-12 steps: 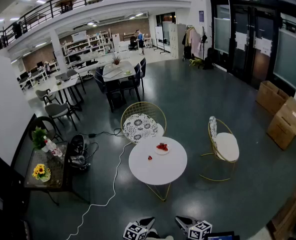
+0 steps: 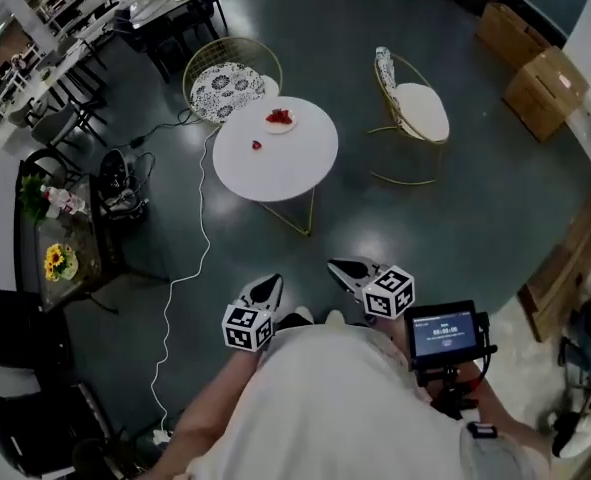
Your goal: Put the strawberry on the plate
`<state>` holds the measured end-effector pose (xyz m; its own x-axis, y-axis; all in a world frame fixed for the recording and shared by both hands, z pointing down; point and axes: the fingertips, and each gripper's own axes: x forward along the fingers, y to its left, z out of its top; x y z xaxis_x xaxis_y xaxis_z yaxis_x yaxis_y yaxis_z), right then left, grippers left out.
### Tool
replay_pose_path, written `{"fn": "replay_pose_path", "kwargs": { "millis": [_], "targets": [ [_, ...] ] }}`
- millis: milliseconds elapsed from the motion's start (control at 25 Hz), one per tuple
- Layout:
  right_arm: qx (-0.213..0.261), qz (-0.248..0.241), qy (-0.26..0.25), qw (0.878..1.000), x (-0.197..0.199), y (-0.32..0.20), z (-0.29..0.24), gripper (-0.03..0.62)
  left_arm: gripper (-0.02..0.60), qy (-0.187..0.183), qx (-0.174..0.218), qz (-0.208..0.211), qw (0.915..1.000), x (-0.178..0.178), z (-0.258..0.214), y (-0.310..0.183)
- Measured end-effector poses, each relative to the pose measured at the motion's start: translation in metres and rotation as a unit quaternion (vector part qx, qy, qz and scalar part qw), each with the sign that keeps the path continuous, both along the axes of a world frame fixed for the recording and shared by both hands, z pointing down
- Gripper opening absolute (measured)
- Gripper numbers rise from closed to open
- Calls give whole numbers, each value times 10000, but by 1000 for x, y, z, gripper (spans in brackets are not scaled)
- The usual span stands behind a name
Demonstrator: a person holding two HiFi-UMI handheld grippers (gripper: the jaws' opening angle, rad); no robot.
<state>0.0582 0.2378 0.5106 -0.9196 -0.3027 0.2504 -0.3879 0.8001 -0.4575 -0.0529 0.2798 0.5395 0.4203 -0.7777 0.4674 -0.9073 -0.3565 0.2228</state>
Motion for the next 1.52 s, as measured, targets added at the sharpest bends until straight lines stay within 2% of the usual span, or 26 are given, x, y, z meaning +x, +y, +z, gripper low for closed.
{"fn": "replay_pose_path", "kwargs": {
  "millis": [360,520,680,1520],
  "targets": [
    [-188,79,82,9998,-1,9,11,8,8,55,-24,-46,10000,-7,4,8],
    [-199,-2,161,9997,-3,3,12,8,7,75,121,-215,9997,-11,-3,2],
    [-259,10,169,9995,-3,4,9,8,7,92,76,-260,9996,-11,-3,6],
    [-438,116,163,9988,2,6,21,8,7,-15,-19,-112,9999,-4,0,8]
  ]
}}
